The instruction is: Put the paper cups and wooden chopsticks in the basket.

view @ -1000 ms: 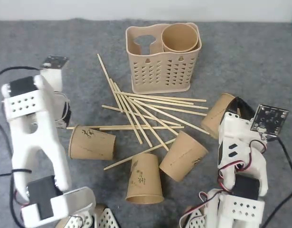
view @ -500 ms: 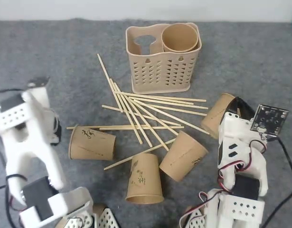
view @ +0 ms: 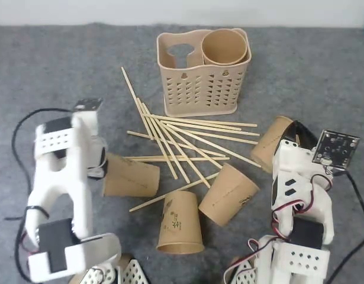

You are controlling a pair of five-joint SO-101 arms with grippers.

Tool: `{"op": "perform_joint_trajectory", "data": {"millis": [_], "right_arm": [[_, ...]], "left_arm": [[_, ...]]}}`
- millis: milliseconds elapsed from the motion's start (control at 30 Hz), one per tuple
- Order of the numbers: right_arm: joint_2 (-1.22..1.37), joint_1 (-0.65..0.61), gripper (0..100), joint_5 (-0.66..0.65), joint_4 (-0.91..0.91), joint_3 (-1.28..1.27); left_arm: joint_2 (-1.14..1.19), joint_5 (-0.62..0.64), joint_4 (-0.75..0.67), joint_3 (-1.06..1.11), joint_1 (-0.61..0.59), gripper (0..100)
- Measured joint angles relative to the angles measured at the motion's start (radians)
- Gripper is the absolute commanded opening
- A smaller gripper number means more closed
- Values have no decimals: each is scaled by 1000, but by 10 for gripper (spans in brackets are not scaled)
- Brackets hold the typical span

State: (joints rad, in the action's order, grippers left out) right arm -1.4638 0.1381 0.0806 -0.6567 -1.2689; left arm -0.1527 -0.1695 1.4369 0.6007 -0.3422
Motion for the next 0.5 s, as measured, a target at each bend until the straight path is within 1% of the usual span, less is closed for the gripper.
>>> {"op": "perform_joint_trajectory", "data": {"millis": [100,233,367,500], "right_arm": [[0,0,8,0,0,0],[0,0,8,-2,0,0],[0,0,8,-8,0,0],[0,0,8,-9,0,0]], "left_arm": [[0,49,26,-57,83,12],[0,133,104,-180,192,12],[0,158,160,-278,301,12],[0,183,169,-308,408,12]]}}
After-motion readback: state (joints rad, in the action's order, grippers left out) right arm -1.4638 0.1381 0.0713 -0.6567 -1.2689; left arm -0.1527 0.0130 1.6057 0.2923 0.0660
